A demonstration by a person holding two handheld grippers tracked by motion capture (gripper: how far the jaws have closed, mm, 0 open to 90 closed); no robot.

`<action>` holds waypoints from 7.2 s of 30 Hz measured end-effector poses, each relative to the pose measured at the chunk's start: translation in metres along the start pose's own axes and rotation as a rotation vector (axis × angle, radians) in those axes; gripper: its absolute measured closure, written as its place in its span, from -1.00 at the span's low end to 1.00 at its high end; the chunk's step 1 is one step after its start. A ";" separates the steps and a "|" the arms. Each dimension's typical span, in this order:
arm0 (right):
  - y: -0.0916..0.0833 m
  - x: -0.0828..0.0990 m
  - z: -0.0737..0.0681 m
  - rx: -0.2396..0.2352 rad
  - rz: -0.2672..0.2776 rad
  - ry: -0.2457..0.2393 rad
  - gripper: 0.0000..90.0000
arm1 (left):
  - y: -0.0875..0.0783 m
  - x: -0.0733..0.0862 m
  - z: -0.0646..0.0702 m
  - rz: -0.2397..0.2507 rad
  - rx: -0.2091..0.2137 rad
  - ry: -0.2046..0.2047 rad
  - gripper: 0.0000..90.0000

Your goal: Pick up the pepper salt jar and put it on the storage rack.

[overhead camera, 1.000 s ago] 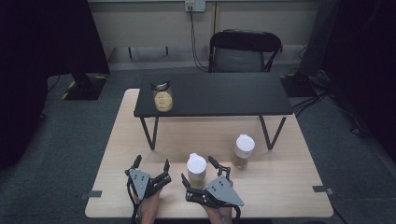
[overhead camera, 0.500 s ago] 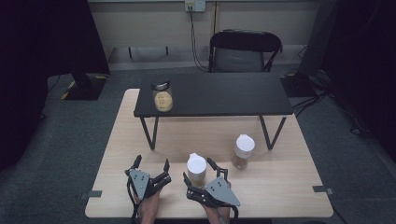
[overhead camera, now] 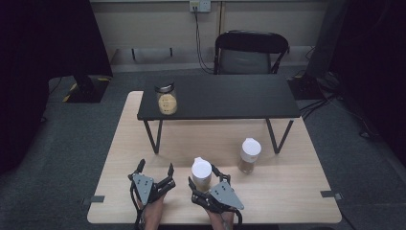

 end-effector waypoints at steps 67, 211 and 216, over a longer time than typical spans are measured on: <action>0.004 -0.001 -0.001 0.014 -0.053 -0.014 -0.33 | 0.000 0.000 0.000 0.000 0.000 0.000 -0.94; 0.035 -0.159 0.083 0.053 -0.044 -0.039 -0.33 | 0.000 0.000 0.000 0.001 -0.008 -0.001 -0.93; 0.038 -0.168 0.089 0.069 -0.043 -0.046 -0.33 | 0.000 0.000 0.000 0.001 -0.008 -0.001 -0.93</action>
Point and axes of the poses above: each handheld gripper's, and its own axes: y roughly forward along the jaws, x roughly out of its underside, z roughly to its right, the point moved 4 cm from there along y, roughly forward along the jaws, and after that the axes turned 10 degrees about -y, right-handed, at the moved point
